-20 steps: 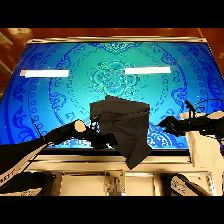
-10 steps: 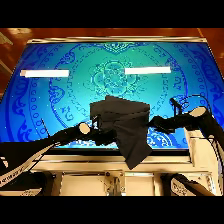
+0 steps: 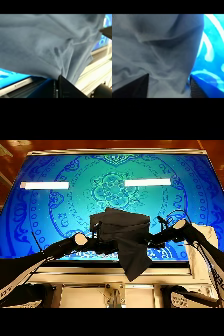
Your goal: Fold the shirts.
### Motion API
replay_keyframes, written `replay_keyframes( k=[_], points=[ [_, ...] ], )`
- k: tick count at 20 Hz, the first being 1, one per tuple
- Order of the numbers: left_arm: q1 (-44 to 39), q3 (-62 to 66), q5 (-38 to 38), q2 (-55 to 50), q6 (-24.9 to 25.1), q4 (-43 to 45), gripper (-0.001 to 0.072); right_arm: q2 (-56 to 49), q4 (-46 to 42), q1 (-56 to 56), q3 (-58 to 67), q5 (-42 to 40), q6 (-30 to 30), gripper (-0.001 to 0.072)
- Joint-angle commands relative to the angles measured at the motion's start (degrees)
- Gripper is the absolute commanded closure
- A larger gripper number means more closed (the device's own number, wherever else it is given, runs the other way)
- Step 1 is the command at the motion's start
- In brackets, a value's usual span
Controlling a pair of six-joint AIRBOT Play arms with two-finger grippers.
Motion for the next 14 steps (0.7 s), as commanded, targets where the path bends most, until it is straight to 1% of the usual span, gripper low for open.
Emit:
replay_keyframes(
  k=[1,2,3,5,8,10,11,13,14],
  points=[
    [0.17,0.07,0.00,1.64,2.47,1.84,0.0668,-1.73,0.11,2.95,-0.02,-1.99,2.29,0.0525],
    [0.50,0.07,-0.09,1.86,3.58,1.84,0.0668,-1.70,0.46,2.95,0.04,-1.64,2.32,0.0654],
    [1.09,0.09,-0.09,2.45,4.37,2.14,0.0668,-1.40,0.39,2.93,0.52,-0.59,1.97,0.0659],
    [3.17,0.42,-0.07,5.38,4.35,4.26,0.0669,1.31,-1.55,2.78,2.99,1.53,0.00,0.0660],
    [8.00,4.70,-0.04,15.37,4.59,10.32,0.0670,10.62,-2.10,2.78,12.31,5.60,-6.75,0.0660],
    [11.54,11.10,0.28,23.67,6.62,11.23,0.0669,18.21,-1.75,2.78,22.14,6.34,-6.69,0.0660],
    [13.00,15.47,1.36,27.82,6.19,10.54,0.0669,21.53,-0.76,2.78,27.69,6.29,-6.05,0.0660],
    [14.01,24.81,5.53,34.34,6.01,9.09,0.0669,26.75,2.29,2.78,40.65,6.16,-3.80,0.0660],
    [13.92,30.01,7.34,36.83,6.78,9.09,0.0669,28.52,2.71,2.80,47.67,6.08,-2.12,0.0660]
  ],
)
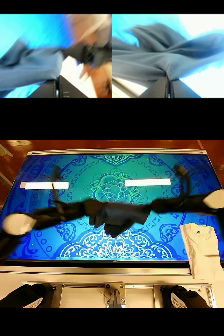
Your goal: Fold the shirts.
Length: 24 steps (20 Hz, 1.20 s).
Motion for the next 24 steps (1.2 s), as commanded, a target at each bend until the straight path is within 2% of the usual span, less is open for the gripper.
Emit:
replay_keyframes(
  k=[1,5,9,11,15,16,18,20,24],
  points=[
    [1.99,16.09,5.11,10.27,2.25,0.13,0.0669,8.02,1.99,-0.02,21.97,-0.09,3.87,0.0660],
    [1.99,27.69,1.46,12.22,3.54,0.31,0.0669,8.39,1.92,-0.02,40.11,0.02,10.40,0.0660],
    [2.01,28.02,-9.55,12.61,3.17,4.72,0.0669,8.11,1.64,-0.02,42.58,8.46,14.93,0.0660],
    [2.03,28.02,-16.17,12.61,-1.66,14.25,0.0669,7.10,-1.03,-0.02,42.58,16.46,16.92,0.0660],
    [2.08,26.77,-34.18,12.57,-17.07,41.27,0.0669,1.99,-6.62,0.00,41.64,38.38,22.34,0.0660],
    [2.08,25.51,-37.35,12.57,-18.95,46.64,0.0669,0.48,-6.32,0.57,39.74,39.41,23.54,0.0660],
    [2.08,21.38,-40.98,12.55,-21.14,53.75,0.0669,-1.68,-6.40,3.89,33.18,37.79,23.23,0.0660],
    [2.12,15.37,-40.63,12.26,-21.90,56.35,0.0669,-4.79,-8.17,8.70,24.92,32.94,21.62,0.0660],
    [2.38,5.95,-36.44,8.26,-23.19,59.71,0.0669,-15.52,-17.16,14.80,14.36,11.39,17.77,0.0659]
  ],
)
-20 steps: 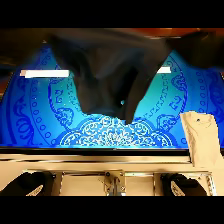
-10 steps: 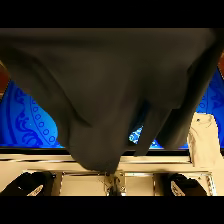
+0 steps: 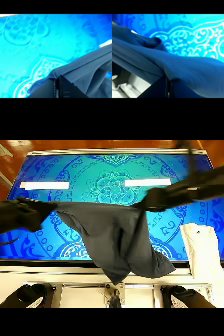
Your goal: Fold the shirts.
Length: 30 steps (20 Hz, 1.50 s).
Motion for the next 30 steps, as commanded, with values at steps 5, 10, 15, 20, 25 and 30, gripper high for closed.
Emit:
replay_keyframes(
  k=[5,10,15,20,25,30],
  points=[
    [6.67,-9.11,4.63,-14.78,-5.84,8.09,0.0668,-18.64,-12.39,0.02,-6.49,-32.63,1.73,0.0659],
    [6.58,-9.11,9.99,-31.12,-6.32,-3.21,0.0668,-25.09,-11.37,0.42,-6.49,-26.80,6.45,0.0658],
    [6.56,-9.03,9.51,-38.14,-4.92,-8.83,0.0285,-23.52,-12.55,-1.81,-5.07,-19.93,-0.63,0.0123],
    [16.28,-8.87,-3.52,-34.10,4.09,-8.87,0.0101,-13.90,-34.32,-12.04,-2.99,1.14,-9.99,0.0123],
    [23.43,-22.01,-5.70,-24.09,13.00,-21.68,0.0021,-4.20,-23.21,-35.19,-10.36,5.90,-10.58,0.0123],
    [20.20,-43.89,3.08,-20.41,18.12,-37.99,0.0000,3.91,-11.67,-48.04,-29.53,1.44,-11.06,0.0122]
  ],
)
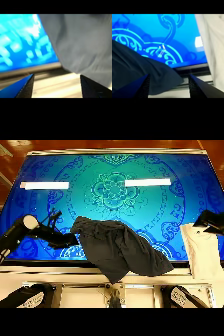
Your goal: Fold the shirts.
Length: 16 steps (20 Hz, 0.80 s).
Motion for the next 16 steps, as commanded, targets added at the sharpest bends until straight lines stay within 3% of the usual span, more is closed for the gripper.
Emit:
replay_keyframes(
  k=[1,8,10,13,14,16],
  points=[
    [-2.67,-13.31,7.52,1.95,5.64,-15.17,0.0000,4.52,5.97,-6.40,-11.43,-1.53,-1.40,0.0123],
    [-15.56,-16.98,20.39,-2.03,4.44,-22.27,0.0002,4.55,6.91,-6.23,-15.91,-1.81,-3.82,0.0120],
    [-17.81,-16.76,23.43,-4.04,4.44,-24.28,0.0004,4.55,7.13,-6.23,-15.91,-1.33,-4.35,0.0030],
    [-20.22,-16.72,27.89,-6.16,4.68,-29.46,0.0022,4.48,7.30,-6.23,-16.44,-1.51,-5.07,0.0030],
    [-21.00,-16.72,28.13,-6.67,4.66,-30.14,0.0093,4.48,7.28,-6.23,-17.33,-1.60,-5.14,0.0030],
    [-21.55,-16.72,28.09,-6.78,4.61,-30.47,0.0560,4.48,7.19,-6.23,-20.90,-2.10,-5.77,0.0030]
  ],
)
